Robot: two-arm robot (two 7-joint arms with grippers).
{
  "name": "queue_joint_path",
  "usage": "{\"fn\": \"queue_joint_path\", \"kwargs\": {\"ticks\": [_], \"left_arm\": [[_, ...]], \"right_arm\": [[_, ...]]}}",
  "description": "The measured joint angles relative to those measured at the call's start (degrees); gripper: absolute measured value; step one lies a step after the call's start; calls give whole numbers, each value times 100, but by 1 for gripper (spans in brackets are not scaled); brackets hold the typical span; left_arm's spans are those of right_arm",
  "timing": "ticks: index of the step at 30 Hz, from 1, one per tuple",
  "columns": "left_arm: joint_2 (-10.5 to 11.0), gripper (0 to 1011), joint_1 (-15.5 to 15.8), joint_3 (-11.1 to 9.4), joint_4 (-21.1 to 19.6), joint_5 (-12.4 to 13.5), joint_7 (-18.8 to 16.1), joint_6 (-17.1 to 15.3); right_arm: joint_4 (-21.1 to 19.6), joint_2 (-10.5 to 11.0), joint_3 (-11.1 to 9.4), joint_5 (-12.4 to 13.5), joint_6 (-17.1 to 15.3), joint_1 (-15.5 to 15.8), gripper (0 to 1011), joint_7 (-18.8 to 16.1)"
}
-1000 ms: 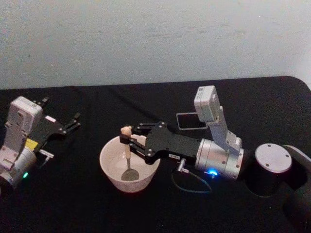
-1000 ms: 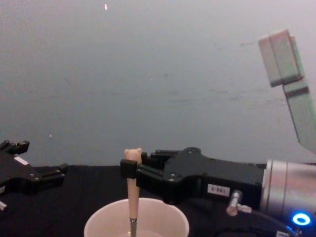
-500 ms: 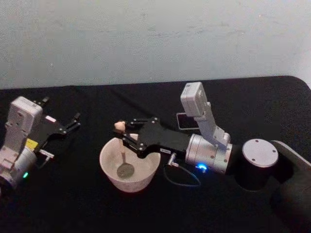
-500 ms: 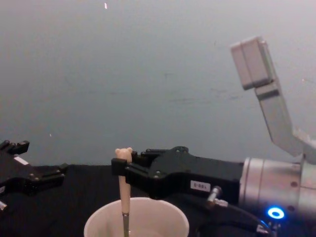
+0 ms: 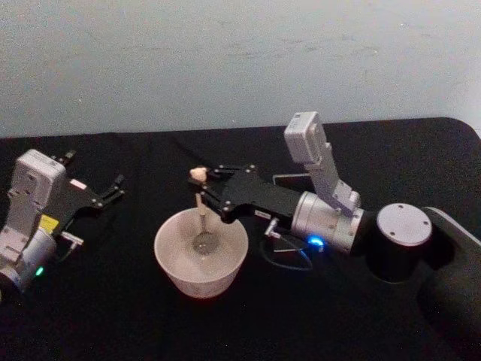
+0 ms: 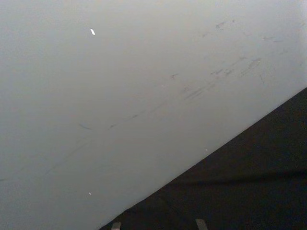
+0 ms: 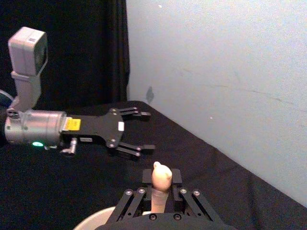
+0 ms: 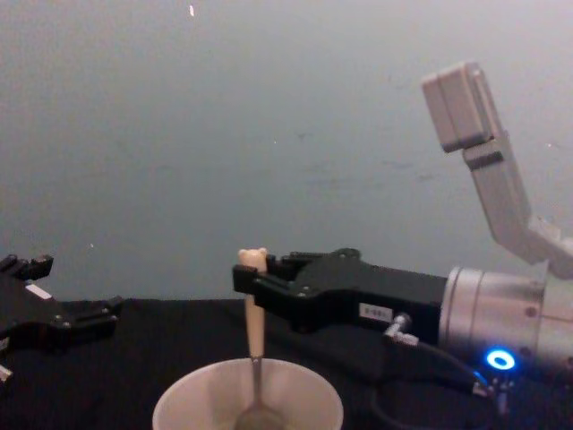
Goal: Pick up the stirring spoon with one hand, stir inside the cup, then place it back in its original position.
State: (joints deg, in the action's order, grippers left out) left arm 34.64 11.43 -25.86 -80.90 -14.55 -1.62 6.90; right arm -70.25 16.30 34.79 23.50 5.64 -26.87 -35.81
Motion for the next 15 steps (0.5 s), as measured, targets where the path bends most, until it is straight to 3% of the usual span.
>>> {"fn": "queue_joint_path", "kwargs": {"ticks": [4,15], "left_arm": [[0,1001,0,0,0,0,0,0],[0,1001,0,0,0,0,0,0]], "right_arm": [[-69,77,-47,-8,-6,49,228,-1],[-768,555,-118,39,-52,469,228,-210]]}}
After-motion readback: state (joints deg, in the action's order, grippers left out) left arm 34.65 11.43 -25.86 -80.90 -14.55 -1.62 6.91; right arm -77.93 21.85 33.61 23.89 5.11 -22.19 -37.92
